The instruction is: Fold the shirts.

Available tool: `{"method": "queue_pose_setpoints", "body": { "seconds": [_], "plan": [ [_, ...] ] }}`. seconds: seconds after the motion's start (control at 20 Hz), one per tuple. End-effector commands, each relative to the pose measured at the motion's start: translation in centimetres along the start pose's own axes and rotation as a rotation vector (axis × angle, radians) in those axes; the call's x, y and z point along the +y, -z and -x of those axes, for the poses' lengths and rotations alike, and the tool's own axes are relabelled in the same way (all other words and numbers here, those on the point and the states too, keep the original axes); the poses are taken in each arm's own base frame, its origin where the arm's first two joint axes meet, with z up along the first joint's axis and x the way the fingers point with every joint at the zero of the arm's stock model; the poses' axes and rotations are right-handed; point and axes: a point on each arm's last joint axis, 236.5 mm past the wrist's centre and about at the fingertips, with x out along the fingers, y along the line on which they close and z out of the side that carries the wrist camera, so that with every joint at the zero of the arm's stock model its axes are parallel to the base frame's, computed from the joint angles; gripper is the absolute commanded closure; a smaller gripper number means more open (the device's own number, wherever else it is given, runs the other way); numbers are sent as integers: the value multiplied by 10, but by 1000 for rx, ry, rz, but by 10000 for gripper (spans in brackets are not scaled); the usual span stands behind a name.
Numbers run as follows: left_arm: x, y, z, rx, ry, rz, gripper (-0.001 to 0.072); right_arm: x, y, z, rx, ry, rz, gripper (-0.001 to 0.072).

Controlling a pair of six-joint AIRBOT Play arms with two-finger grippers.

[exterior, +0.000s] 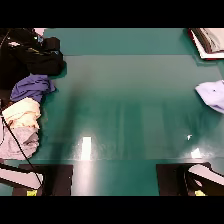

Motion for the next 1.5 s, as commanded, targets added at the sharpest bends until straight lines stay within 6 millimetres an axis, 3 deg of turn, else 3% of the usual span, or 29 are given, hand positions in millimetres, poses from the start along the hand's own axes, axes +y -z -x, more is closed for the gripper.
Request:
{"method": "queue_pose_setpoints", "body": {
  "seconds": [0.0, 0.2, 0.3, 0.4, 0.5, 0.55, 0.65, 0.7, 0.75, 0.9, 1.0, 1.05, 1.15, 1.25, 1.45],
  "plan": [
    [-6, 0, -1, -2, 9, -13, 685, -51, 27, 1, 51, 137, -67, 696],
    [-6, 0, -1, -1, 9, -17, 684, -82, 42, 17, 147, 296, 31, 663],
    [-6, 0, -1, 0, 9, -44, 685, -106, 37, 40, 168, 399, 62, 268],
    [-6, 1, -1, 2, 9, -58, 684, -116, 23, 62, 138, 436, 42, 246],
    [-6, 1, -1, 3, 9, -67, 684, -102, 1, 75, 70, 393, 0, 264],
    [-6, 1, -1, 2, 10, -67, 684, -78, -11, 74, 28, 309, -12, 264],
    [-6, 3, -1, 10, 10, -67, 684, -7, -23, 65, -2, 91, 2, 280],
    [-6, 5, -1, 19, 10, -67, 684, 37, -15, 58, 31, -22, 64, 357],
    [-7, 8, -1, 32, 11, -67, 684, 74, 2, 54, 86, -100, 152, 404],
    [-7, 15, -1, 64, 14, -67, 684, 170, 78, 49, 257, -238, 419, 405],
    [-7, 13, -1, 54, 14, -67, 684, 220, 127, 57, 323, -323, 577, 444],
    [-7, 13, -1, 56, 14, -67, 684, 243, 153, 66, 349, -369, 660, 680],
    [-7, 17, -1, 70, 16, -65, 684, 282, 198, 85, 361, -461, 802, 692],
    [-7, 12, -1, 52, 14, -64, 684, 310, 230, 105, 341, -544, 901, 693],
    [-7, 0, -1, -1, 10, -64, 684, 337, 273, 125, 358, -640, 977, 694]
  ]
}}
